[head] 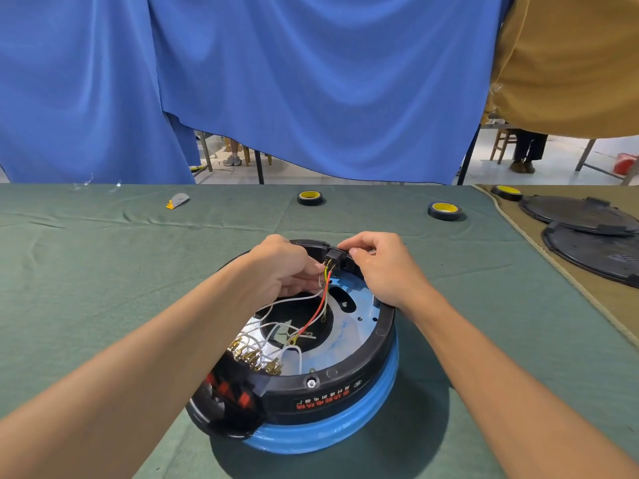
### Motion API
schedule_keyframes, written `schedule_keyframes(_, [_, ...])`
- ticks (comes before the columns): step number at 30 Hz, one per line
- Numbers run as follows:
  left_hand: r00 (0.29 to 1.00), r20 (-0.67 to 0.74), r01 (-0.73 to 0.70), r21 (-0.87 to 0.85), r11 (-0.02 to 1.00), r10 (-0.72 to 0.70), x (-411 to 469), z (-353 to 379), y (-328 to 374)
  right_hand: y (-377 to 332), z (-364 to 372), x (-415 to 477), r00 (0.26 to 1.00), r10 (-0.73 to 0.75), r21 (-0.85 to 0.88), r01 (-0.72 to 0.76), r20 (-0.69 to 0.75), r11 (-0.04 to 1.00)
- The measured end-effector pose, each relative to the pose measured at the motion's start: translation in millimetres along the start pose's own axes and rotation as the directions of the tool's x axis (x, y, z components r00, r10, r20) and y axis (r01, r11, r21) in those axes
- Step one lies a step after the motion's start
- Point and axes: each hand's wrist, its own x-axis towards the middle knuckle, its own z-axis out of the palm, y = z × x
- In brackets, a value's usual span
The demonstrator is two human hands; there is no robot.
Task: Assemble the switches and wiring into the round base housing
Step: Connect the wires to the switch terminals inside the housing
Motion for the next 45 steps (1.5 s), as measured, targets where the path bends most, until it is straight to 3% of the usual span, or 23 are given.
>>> schedule_keyframes(13, [0.999,0.037,-0.028,0.022,0.999,0.027,1.5,-2.1,-2.4,-1.2,-0.9,0.0,1.0,0.003,-0.022,-0.003,0.01,1.0])
schedule_keyframes(28, [0.997,-0.062,0.034,-0.06,0.998,-0.038,2.3,6.6,2.7,-3.5,0.1,0.8,0.999,-0.033,-0.096,0.034,0.005,0.995])
schedule_keyframes(36, [0.996,-0.085,-0.029,-0.08,0.996,0.023,0.3,11.8,4.9,-0.8,1.9,0.2,1.0,-0.015,-0.095,0.013,-0.025,0.995])
schedule_keyframes(41, [0.996,-0.059,-0.069,0.044,0.997,0.071,0.7,12.8,8.5,-3.9,3.5,-2.7,0.996,0.036,-0.164,-0.048,-0.076,0.985])
schedule_keyframes(43, [0.985,-0.034,-0.156,0.252,0.955,0.17,3.6,14.1,10.4,-5.9,4.3,-5.7,0.989,0.067,-0.231,-0.096,-0.13,0.968])
schedule_keyframes(45, [0.952,0.014,-0.274,0.489,0.828,0.306,2.1,14.7,12.4,-7.5,4.1,-8.9,0.979,0.085,-0.3,-0.139,-0.188,0.944])
